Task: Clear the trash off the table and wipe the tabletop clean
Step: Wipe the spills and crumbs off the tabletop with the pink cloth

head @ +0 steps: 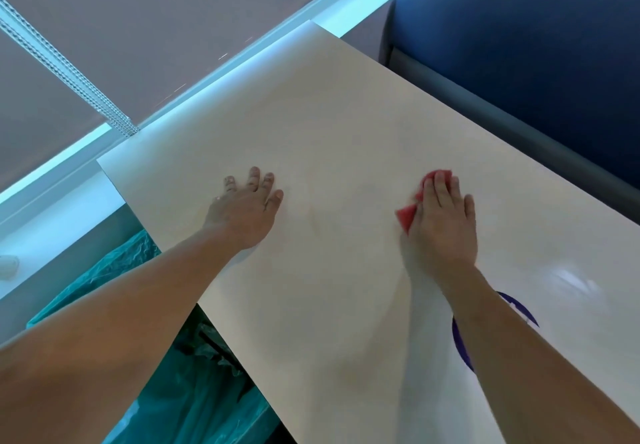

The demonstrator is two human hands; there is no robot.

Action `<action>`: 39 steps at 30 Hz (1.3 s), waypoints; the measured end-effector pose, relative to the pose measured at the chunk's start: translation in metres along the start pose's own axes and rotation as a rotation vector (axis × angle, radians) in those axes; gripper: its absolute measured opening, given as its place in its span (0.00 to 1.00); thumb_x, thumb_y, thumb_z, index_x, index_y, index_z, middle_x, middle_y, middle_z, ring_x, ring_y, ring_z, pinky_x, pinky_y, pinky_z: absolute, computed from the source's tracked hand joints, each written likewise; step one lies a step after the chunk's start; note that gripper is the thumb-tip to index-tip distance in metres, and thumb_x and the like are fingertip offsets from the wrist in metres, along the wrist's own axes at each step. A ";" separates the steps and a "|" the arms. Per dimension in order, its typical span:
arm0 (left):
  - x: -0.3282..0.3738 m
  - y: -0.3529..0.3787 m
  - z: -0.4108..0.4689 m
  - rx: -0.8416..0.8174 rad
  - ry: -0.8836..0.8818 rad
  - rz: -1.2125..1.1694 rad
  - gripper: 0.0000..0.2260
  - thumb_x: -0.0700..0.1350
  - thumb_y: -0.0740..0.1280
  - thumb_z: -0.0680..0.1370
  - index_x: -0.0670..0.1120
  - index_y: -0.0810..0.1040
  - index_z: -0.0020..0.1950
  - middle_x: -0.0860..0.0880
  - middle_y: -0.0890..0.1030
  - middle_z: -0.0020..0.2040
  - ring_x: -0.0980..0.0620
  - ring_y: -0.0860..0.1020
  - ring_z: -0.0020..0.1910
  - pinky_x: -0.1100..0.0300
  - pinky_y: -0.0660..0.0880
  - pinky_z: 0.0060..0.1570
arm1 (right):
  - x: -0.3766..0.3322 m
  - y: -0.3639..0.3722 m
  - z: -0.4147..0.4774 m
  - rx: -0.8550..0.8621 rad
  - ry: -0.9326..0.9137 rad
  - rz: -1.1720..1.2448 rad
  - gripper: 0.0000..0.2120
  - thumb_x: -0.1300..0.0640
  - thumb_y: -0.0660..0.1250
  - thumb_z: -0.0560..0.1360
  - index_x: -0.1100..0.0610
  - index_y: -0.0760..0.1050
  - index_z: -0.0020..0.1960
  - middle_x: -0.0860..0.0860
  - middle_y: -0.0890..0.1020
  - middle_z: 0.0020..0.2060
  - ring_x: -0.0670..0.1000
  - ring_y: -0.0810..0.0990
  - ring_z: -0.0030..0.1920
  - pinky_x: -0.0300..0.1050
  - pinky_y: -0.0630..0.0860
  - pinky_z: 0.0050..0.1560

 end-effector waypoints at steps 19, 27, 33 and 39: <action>-0.028 -0.016 -0.011 0.055 0.122 -0.078 0.24 0.60 0.44 0.85 0.63 0.57 0.82 0.65 0.53 0.81 0.56 0.53 0.82 0.49 0.59 0.75 | -0.079 -0.010 0.031 0.012 -0.027 0.015 0.41 0.38 0.60 0.74 0.59 0.58 0.81 0.55 0.59 0.81 0.57 0.53 0.81 0.62 0.52 0.79; -0.092 -0.032 -0.015 0.237 -0.121 -0.067 0.20 0.52 0.56 0.85 0.51 0.74 0.75 0.46 0.72 0.75 0.40 0.72 0.71 0.47 0.68 0.71 | -0.209 0.024 -0.097 -0.048 -0.895 0.157 0.29 0.44 0.54 0.81 0.55 0.65 0.79 0.51 0.63 0.80 0.53 0.53 0.82 0.60 0.50 0.79; -0.107 -0.043 -0.009 0.253 -0.079 -0.102 0.19 0.54 0.59 0.83 0.52 0.78 0.71 0.50 0.74 0.72 0.45 0.74 0.69 0.48 0.72 0.67 | -0.044 -0.023 0.103 0.032 -0.125 -0.074 0.36 0.38 0.46 0.80 0.59 0.57 0.81 0.56 0.60 0.81 0.58 0.57 0.80 0.64 0.57 0.77; -0.140 -0.043 0.000 0.279 -0.229 -0.122 0.18 0.48 0.58 0.83 0.48 0.77 0.71 0.47 0.75 0.71 0.43 0.73 0.67 0.48 0.70 0.68 | -0.226 -0.002 0.050 0.006 -0.411 0.135 0.35 0.43 0.60 0.79 0.58 0.58 0.81 0.55 0.58 0.81 0.55 0.56 0.81 0.55 0.55 0.79</action>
Point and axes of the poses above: each hand's wrist, its own z-axis towards the middle knuckle, its own y-axis out of the palm, x = y × z, the point moved 4 cm from there along z, towards the middle knuckle
